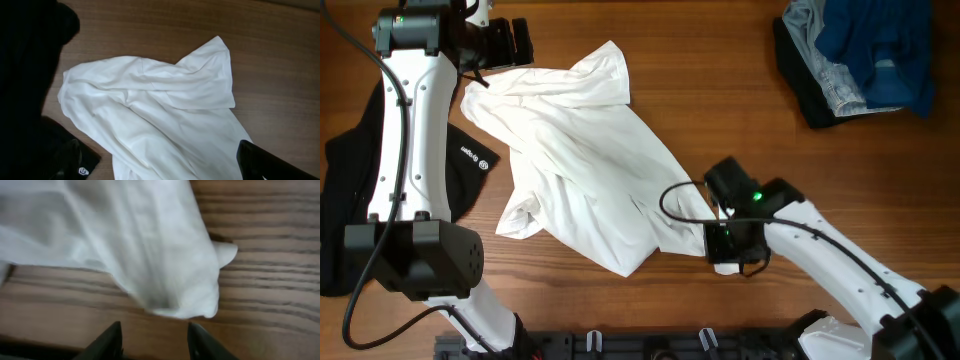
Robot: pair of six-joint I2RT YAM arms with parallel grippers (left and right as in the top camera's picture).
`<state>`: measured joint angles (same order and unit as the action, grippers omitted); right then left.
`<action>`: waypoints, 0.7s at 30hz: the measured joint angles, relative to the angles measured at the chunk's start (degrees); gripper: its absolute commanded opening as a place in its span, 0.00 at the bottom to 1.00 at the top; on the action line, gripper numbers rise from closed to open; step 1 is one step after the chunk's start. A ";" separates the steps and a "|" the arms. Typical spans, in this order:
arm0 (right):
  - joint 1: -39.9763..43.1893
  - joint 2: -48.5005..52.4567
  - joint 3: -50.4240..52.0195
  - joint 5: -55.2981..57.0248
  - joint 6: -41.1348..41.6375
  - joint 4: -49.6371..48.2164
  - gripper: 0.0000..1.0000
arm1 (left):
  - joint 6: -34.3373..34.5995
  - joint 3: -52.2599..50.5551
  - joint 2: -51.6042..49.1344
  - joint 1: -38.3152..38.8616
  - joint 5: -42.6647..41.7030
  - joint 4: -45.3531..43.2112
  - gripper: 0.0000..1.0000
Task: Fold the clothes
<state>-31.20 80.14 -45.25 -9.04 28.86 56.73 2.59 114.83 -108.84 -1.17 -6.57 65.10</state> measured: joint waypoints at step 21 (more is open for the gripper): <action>-0.11 5.05 3.65 1.90 4.52 -7.28 0.04 | 0.00 0.00 -0.02 0.00 0.00 0.00 1.00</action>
<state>-31.31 85.19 -41.60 -7.14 33.39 49.45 2.59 114.83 -108.86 -1.17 -6.57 65.10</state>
